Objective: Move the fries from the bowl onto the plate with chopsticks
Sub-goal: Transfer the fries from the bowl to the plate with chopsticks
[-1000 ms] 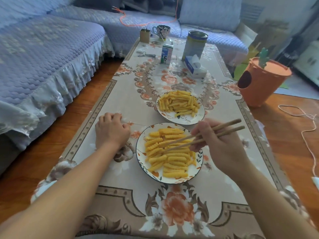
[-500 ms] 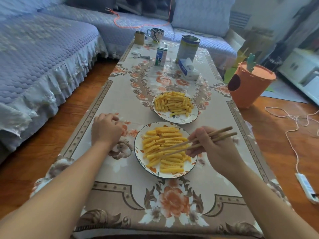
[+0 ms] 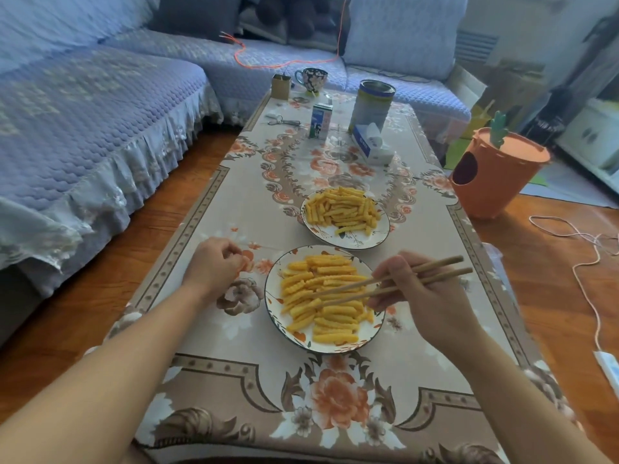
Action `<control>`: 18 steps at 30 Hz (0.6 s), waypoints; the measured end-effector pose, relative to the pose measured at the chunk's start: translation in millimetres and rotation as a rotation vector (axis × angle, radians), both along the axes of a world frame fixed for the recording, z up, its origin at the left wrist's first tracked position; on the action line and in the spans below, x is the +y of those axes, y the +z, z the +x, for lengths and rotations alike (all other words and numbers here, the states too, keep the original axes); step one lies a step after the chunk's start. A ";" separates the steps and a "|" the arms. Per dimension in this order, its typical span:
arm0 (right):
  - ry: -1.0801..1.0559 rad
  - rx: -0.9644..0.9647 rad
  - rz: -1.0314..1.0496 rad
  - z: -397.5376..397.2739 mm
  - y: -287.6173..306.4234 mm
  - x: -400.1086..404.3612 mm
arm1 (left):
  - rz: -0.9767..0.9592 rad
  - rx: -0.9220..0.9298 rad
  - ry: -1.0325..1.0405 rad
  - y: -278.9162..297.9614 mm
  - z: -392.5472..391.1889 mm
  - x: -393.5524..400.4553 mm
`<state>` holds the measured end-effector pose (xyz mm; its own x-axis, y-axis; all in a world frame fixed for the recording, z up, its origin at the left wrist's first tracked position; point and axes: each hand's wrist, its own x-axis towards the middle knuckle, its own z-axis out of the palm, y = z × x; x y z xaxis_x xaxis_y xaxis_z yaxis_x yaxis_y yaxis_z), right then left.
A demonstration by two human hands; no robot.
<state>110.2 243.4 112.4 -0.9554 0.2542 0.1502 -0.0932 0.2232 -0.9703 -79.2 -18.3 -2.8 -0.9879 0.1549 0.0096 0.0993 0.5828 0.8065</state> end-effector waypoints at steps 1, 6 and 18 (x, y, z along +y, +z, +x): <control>-0.002 -0.009 0.006 1.2 1.1 2.7 | -0.039 0.010 -0.032 -2.9 5.6 0.4; 0.040 -0.058 0.053 -3.3 -3.5 6.0 | -0.320 0.226 -0.108 -22.8 32.5 1.2; 0.085 0.044 0.017 -12.8 -14.4 0.2 | -0.531 0.295 0.087 -24.0 49.0 8.2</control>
<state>97.4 243.5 97.9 -0.9658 0.1698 0.1960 -0.1548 0.2289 -0.9611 -30.2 -10.1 -26.8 -0.9645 0.1324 0.2285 0.2082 0.9136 0.3492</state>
